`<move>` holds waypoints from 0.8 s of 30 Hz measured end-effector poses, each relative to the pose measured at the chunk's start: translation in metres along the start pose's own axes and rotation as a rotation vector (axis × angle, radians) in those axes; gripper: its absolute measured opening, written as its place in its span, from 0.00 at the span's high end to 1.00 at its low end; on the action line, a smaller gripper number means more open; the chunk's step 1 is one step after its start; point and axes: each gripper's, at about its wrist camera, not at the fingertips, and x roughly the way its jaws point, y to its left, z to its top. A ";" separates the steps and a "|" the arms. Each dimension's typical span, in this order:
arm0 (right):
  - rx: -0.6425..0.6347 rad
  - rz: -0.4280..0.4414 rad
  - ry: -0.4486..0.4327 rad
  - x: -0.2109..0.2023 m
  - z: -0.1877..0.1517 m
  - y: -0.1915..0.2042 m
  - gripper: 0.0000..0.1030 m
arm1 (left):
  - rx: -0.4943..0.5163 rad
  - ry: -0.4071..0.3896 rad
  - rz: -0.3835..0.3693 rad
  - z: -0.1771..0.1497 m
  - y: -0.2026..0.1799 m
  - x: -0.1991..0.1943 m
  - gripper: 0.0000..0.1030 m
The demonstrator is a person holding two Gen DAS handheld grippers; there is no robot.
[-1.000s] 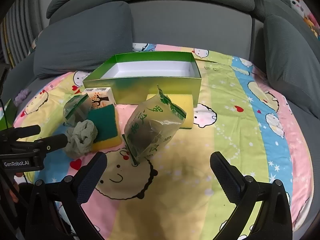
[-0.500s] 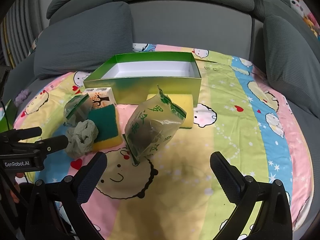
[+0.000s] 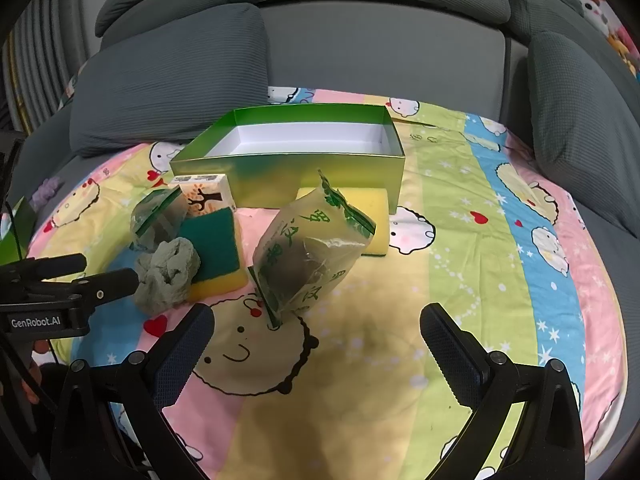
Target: Organize objects
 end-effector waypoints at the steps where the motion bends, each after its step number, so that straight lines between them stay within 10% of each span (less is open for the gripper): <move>1: -0.001 0.001 -0.001 0.000 0.000 0.001 0.00 | 0.000 0.000 -0.001 0.000 0.000 0.000 0.01; 24: -0.020 0.030 0.002 0.002 -0.007 0.004 0.00 | 0.028 -0.009 0.007 0.001 -0.002 0.004 0.01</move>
